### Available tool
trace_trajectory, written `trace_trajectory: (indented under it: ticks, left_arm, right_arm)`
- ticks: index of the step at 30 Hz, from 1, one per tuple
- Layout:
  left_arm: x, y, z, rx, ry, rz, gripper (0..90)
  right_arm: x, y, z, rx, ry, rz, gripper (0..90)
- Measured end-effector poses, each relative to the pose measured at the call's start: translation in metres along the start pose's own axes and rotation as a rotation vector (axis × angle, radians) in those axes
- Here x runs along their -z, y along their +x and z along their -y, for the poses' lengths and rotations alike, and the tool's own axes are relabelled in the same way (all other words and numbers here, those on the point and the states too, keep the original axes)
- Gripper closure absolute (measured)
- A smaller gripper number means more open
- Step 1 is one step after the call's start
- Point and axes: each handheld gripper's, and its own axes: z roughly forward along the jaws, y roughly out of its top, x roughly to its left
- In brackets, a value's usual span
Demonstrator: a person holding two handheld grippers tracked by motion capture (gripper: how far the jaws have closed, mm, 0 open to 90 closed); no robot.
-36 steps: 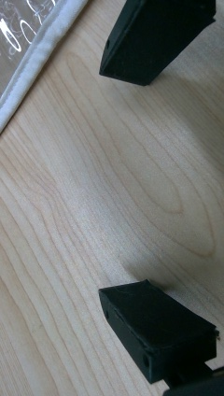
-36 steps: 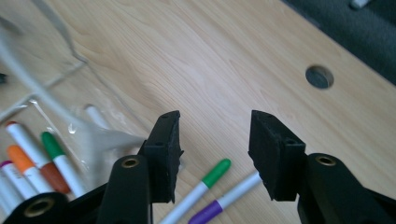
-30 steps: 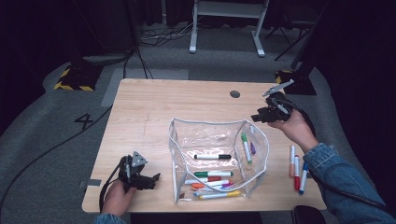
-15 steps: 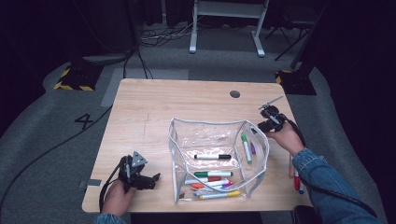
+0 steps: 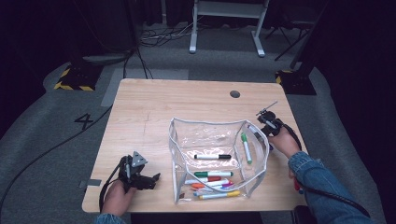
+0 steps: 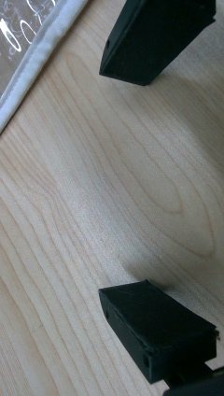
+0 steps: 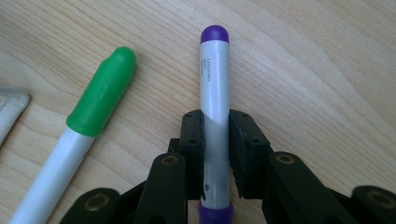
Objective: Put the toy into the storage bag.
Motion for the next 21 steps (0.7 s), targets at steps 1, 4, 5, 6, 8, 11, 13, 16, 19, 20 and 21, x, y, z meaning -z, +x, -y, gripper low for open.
trace_trajectory:
  ticks: [1,4,5,6,8,11,13,16,19,20,21]
  left_arm:
    - [0.0,0.0,0.0,0.001,0.0,0.0,0.0]
    - [0.0,0.0,0.0,0.006,0.003,0.004,0.0]
    - [0.0,0.0,0.0,0.006,0.003,0.004,0.0]
    - [0.0,0.0,0.0,0.005,0.003,0.004,0.0]
    - [0.0,0.0,0.0,0.004,0.002,0.002,0.0]
    - [0.0,0.0,0.0,0.005,0.003,0.004,0.0]
    - [0.0,0.0,0.0,0.002,0.001,0.002,0.0]
    - [0.0,0.0,0.0,0.006,0.003,0.004,0.0]
    - [0.0,0.0,0.0,0.004,0.002,0.002,0.0]
    - [0.0,0.0,0.0,0.006,0.003,0.004,0.0]
    - [0.0,0.0,0.0,0.005,0.002,0.004,0.0]
  right_arm:
    - [0.0,0.0,0.0,-0.004,0.002,-0.003,76.5]
    - [0.002,-0.002,0.001,-0.013,0.006,-0.029,76.8]
    - [0.003,-0.002,0.002,-0.012,-0.001,-0.029,76.8]
    - [0.004,-0.002,0.002,-0.018,-0.001,-0.035,76.8]
    - [0.009,-0.003,0.003,-0.019,-0.01,-0.051,76.8]
    - [0.019,-0.004,0.004,-0.015,-0.032,-0.06,76.8]
    - [0.028,-0.004,0.004,-0.008,-0.048,-0.073,76.8]
    - [0.044,-0.001,0.004,0.016,-0.075,-0.088,76.7]
    - [0.06,0.004,0.005,0.055,-0.109,-0.098,76.7]
    - [0.066,0.006,0.006,0.07,-0.114,-0.105,76.6]
    - [0.072,0.009,0.006,0.082,-0.121,-0.106,76.6]
